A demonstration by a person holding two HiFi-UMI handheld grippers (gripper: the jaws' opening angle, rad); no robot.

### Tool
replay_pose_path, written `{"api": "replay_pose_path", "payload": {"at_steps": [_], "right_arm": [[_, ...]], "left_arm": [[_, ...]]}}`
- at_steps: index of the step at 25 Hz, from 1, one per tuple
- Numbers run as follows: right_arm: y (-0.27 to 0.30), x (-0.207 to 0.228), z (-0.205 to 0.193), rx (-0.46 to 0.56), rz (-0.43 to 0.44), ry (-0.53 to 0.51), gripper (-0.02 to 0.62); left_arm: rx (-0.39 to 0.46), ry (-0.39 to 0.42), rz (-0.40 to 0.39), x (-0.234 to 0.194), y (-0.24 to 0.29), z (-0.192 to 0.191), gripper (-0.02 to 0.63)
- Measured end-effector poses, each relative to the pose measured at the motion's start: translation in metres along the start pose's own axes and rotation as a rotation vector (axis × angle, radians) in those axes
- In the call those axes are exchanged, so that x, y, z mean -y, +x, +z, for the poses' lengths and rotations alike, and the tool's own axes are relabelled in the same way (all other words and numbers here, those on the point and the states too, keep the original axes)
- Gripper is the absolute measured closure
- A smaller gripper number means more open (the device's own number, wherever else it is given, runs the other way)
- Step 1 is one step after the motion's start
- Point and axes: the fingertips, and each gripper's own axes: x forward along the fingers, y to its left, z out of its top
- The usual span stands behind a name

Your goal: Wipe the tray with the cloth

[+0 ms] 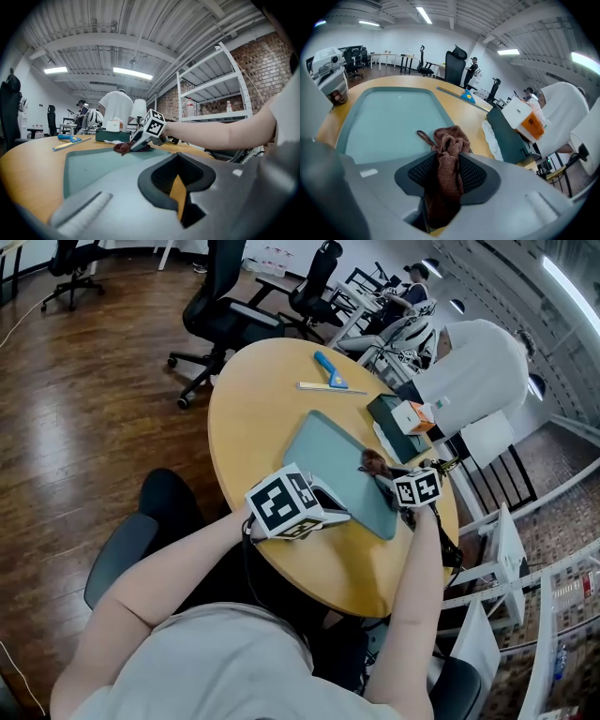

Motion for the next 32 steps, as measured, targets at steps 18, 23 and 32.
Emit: {"api": "replay_pose_path", "payload": {"at_steps": [18,23,32], "right_arm": [[-0.053,-0.104,-0.002,0.039,0.152,-0.176,0.451],[-0.071,-0.130,-0.004,0.092,0.259,-0.145,0.451],[-0.073,-0.140,0.004,0.127,0.322,-0.128,0.453]], "left_arm": [[0.003,-0.004,0.001,-0.001,-0.004,0.000,0.604],[0.005,-0.001,-0.003,-0.001,-0.001,0.001,0.604],[0.004,-0.002,0.000,-0.002,-0.004,0.001,0.604]]}}
